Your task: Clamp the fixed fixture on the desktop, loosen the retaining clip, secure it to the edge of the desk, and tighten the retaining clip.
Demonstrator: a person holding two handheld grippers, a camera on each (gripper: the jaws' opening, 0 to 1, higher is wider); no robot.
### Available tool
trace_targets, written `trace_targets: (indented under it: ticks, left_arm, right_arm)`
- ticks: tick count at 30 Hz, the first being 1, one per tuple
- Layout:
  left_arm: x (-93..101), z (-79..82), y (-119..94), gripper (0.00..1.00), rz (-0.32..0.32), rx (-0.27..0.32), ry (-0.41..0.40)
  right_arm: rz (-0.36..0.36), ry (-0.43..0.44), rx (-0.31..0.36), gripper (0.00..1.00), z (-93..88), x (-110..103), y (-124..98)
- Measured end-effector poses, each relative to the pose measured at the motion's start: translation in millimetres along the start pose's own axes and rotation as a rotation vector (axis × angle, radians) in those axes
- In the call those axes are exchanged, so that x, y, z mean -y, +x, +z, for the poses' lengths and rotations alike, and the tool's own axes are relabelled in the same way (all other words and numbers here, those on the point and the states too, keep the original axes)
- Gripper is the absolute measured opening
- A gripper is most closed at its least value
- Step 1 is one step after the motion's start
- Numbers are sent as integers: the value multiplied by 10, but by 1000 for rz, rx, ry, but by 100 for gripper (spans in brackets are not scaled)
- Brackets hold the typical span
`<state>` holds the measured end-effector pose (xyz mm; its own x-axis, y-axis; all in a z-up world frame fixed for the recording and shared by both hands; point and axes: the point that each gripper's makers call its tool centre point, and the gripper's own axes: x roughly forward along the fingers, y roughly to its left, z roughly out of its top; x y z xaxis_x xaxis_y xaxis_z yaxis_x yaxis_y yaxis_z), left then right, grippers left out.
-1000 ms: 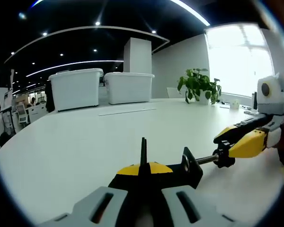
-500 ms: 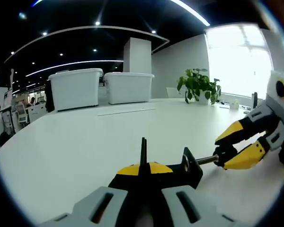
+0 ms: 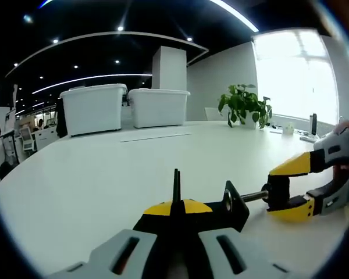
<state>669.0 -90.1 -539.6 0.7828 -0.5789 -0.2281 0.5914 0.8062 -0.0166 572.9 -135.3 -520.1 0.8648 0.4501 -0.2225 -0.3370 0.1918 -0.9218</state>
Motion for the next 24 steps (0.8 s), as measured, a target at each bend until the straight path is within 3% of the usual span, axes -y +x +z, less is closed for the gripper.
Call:
trace_targets:
  ticks: [4,5,6,9,11,13,15,18,19,23,24]
  left_arm:
    - [8,-1,-5,5,-2,0,1]
    - [9,-1,-3,5,-3,0,2]
    - [12,0,-5,5,-4,1,2]
    - [22,-1,-11,5,-6,1,2]
    - [21,0,-9,5,-6,1,3]
    - [25,0,-11,5,-7,1,4]
    - [25,0,-10,5,-7,1,5]
    - [27,-1,-9,5,-7,1,6]
    - [27,-1,-8,5,-7,1,6]
    - [40,-4,-19,5,-6,1,7]
    - [44,-5,-23,5,-7,2,6]
  right_arm:
    - [-19,-79,5,19,-35,-22,5]
    - [-17,-74,5,19,-58,3,13]
    - [-6,-9,18,20,-57,5,14]
    - [58,333,75,27,28,41,-29]
    - [80,605,108,35,14,191,-58]
    - [106,863,77,34,-104,258,-101]
    - [173,1121,-4,32,-327,165,-81]
    - [194,1449,79,32,-331,188,-67]
    - [215,1563,86,32,-412,222,-6]
    - [222,1726,81,30,-489,165,19]
    - [238,1814,81,29,-495,145,25]
